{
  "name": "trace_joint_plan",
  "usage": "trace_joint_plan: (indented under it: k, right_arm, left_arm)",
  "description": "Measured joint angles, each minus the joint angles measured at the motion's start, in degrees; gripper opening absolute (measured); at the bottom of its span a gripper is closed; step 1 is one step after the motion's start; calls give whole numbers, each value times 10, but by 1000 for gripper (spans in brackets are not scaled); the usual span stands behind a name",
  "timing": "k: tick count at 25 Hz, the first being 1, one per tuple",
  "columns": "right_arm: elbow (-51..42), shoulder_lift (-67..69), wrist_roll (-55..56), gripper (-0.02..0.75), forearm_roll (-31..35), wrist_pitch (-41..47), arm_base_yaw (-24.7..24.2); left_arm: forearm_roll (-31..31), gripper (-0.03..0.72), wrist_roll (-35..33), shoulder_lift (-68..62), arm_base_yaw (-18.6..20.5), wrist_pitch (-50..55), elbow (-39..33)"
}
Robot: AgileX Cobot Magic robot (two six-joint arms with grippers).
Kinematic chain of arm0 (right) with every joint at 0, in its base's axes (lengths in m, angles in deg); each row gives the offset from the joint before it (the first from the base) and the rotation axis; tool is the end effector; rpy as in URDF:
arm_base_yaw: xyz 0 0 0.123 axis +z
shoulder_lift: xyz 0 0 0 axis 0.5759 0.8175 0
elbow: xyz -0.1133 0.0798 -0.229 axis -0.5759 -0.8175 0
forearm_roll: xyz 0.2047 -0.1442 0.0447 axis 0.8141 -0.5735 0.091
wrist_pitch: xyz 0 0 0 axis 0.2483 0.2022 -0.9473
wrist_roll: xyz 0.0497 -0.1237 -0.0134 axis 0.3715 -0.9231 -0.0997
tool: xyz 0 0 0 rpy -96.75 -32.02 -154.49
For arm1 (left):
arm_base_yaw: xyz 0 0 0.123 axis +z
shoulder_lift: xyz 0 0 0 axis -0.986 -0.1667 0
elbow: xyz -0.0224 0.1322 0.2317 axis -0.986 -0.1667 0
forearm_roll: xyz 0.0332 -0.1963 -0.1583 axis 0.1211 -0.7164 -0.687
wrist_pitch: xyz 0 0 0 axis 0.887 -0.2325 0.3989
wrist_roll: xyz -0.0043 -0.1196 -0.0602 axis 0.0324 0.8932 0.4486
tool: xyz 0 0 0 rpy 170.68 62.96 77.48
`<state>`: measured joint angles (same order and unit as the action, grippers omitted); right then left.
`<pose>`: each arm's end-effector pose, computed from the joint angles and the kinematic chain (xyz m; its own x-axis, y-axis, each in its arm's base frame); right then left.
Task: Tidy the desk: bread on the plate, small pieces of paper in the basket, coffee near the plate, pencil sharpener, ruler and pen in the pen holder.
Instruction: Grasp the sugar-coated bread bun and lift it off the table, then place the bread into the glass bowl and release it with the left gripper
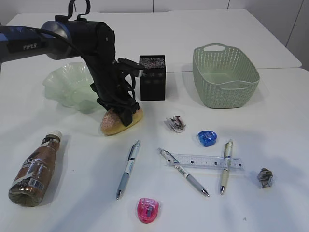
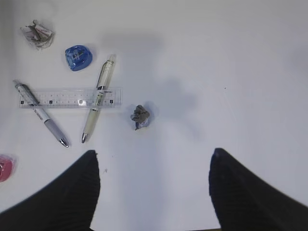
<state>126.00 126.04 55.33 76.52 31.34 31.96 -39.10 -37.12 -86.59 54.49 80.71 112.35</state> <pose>0.2123 -0.0023 0.2977 -0.8616 0.1725 -0.4773 0.1291 0.9840 0.1226 0.4416 -0.2279 0.0836 -0.7638 0.6119 -0.2054 0.6317 0.7740 -0.0436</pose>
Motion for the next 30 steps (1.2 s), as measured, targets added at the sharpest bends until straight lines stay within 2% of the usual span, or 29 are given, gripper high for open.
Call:
trace_joint_plan:
  k: [2,5,10,17,21,24,30]
  right_arm:
    - [0,0,0,551,0,-4,0]
    - [0,0,0,551,0,-4,0]
    - [0,0,0,551,0,-4,0]
    - [0,0,1,551,0,-4,0]
    - [0,0,1,551,0,-4,0]
    - [0,0,1,551,0,-4,0]
    - [0,0,1,551,0,-4,0]
  left_arm:
    - [0,267,0,0,0,0,0]
    - [0,227,0,0,0,7,6]
    - [-30,211,0,0,0,75,72]
    - [-104,208,23,0,0,87,166]
    - [-109,208,34,0,0,94,204]
    - [-90,208,44,1,0,95,225]
    - [26,208,108,11,14,97,240]
